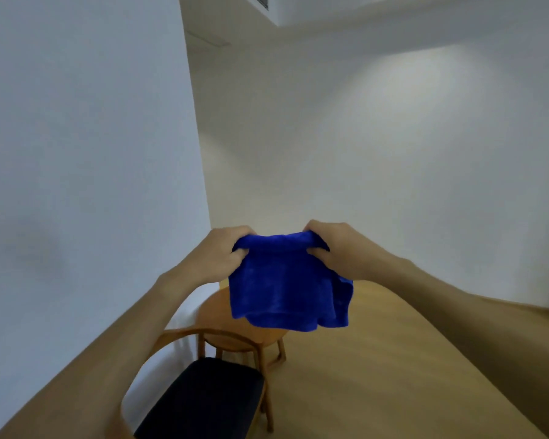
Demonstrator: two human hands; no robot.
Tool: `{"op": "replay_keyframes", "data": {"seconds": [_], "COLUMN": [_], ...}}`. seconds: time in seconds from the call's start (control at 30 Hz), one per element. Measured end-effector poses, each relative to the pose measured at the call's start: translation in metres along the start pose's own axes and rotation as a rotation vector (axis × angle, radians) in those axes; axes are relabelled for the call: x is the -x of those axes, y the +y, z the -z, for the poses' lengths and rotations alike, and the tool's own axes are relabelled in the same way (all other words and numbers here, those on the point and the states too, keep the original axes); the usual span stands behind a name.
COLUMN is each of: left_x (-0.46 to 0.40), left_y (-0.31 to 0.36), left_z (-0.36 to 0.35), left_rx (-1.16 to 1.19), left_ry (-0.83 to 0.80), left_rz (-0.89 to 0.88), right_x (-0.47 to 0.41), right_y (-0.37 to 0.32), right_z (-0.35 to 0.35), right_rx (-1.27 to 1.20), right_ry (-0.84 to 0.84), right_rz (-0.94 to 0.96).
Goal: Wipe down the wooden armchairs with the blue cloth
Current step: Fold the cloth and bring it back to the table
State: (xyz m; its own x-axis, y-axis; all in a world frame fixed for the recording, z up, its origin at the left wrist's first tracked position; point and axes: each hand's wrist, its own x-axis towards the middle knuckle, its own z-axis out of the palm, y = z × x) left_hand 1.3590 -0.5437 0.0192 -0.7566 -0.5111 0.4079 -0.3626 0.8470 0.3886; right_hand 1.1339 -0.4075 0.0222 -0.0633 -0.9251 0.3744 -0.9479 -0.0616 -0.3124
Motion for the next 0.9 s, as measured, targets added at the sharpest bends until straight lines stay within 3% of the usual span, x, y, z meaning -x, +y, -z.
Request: {"op": "replay_keyframes", "data": {"seconds": [0.43, 0.53, 0.63, 0.73, 0.8, 0.9], "left_x": [-0.173, -0.205, -0.233, -0.252, -0.256, -0.259], "left_y": [-0.003, -0.014, -0.032, -0.057, -0.077, -0.119], "left_z": [-0.086, -0.106, -0.121, -0.154, -0.190, -0.246], "left_rx": [0.092, 0.118, 0.399, 0.896, 1.122, 1.136], "left_ry": [0.050, 0.076, 0.185, 0.375, 0.250, 0.119], "left_rz": [-0.001, 0.040, 0.148, 0.390, 0.566, 0.754], "right_x": [-0.096, -0.123, -0.142, -0.163, -0.184, -0.222], "right_y": [0.188, 0.226, 0.261, 0.287, 0.295, 0.308], "right_z": [0.020, 0.023, 0.004, -0.055, -0.094, -0.135], "right_rx": [-0.101, -0.295, -0.871, -1.027, -1.052, -1.046], "right_ry": [0.016, 0.040, 0.042, -0.167, -0.171, -0.165], "right_rz": [0.044, -0.008, -0.137, -0.240, -0.293, -0.357]}}
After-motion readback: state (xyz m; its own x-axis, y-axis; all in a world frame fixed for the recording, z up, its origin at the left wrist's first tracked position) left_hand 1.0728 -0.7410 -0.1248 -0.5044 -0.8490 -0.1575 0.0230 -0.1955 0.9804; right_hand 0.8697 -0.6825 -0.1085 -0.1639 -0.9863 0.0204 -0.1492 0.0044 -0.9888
